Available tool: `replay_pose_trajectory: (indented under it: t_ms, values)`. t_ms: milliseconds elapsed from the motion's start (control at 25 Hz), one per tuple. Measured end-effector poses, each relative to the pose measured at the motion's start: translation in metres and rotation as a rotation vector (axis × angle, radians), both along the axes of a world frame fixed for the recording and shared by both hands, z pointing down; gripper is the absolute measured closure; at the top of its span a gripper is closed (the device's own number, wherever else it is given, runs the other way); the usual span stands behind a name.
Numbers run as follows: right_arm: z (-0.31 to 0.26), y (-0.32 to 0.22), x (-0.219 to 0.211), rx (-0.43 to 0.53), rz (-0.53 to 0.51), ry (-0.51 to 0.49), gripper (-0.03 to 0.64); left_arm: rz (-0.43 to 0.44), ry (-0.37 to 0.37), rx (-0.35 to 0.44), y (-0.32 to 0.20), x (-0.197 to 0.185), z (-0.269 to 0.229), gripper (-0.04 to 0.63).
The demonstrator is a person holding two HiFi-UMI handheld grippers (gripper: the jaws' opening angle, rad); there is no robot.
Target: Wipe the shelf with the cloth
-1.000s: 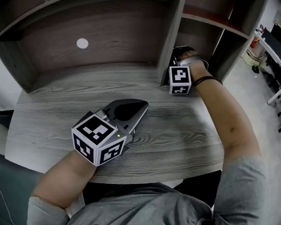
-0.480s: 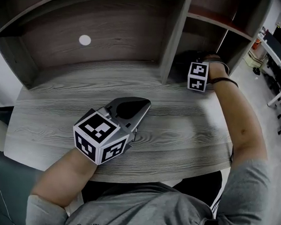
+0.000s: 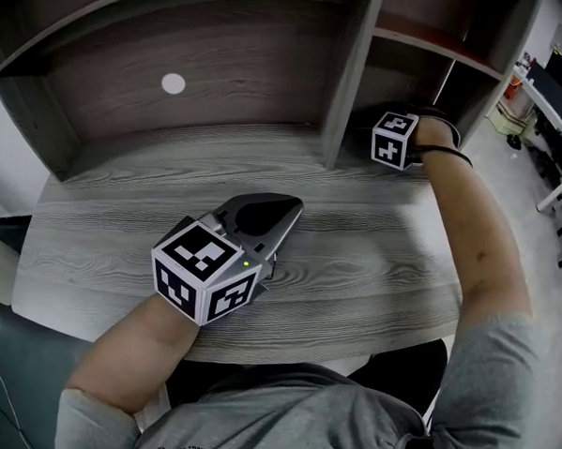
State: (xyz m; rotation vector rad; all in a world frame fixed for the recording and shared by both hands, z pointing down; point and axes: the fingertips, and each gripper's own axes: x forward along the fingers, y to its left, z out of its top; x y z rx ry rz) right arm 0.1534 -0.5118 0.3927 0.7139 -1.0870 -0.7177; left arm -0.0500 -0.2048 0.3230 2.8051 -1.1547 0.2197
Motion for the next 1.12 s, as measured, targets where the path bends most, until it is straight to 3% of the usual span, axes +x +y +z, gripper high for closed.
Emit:
replay_pose_trajectory:
  t_ms: [120, 200, 280, 480, 600, 720, 880, 1040, 1120]
  values:
    - [0.000, 0.001, 0.002, -0.009, 0.026, -0.035, 0.544, 0.000, 0.003, -0.005, 0.000, -0.002, 0.000, 0.584]
    - [-0.006, 0.005, -0.009, -0.010, 0.004, -0.113, 0.545, 0.004, 0.002, -0.006, 0.000, -0.002, 0.000, 0.584]
    - [-0.025, 0.012, -0.030, 0.004, -0.043, -0.312, 0.545, 0.005, 0.006, -0.006, 0.001, -0.003, 0.000, 0.584]
    - [-0.111, 0.038, -0.072, 0.115, -0.196, -0.926, 0.545, -0.032, 0.005, -0.012, -0.002, -0.009, -0.002, 0.584]
    - [-0.158, 0.054, -0.083, 0.075, -0.302, -1.339, 0.545, -0.104, 0.002, -0.022, -0.011, -0.011, -0.001, 0.584]
    - [-0.198, 0.063, -0.084, 0.029, -0.403, -1.663, 0.545, -0.202, 0.025, 0.000, -0.021, -0.006, -0.011, 0.584]
    - [-0.223, 0.067, -0.118, -0.092, -0.511, -1.960, 0.545, -0.278, 0.036, 0.074, -0.020, 0.015, -0.054, 0.584]
    - [-0.229, 0.051, -0.139, -0.173, -0.520, -2.165, 0.545, -0.301, 0.017, 0.135, -0.021, 0.041, -0.071, 0.583]
    - [-0.231, 0.047, -0.147, -0.203, -0.525, -2.220, 0.548, -0.314, 0.003, 0.154, -0.023, 0.048, -0.073, 0.583]
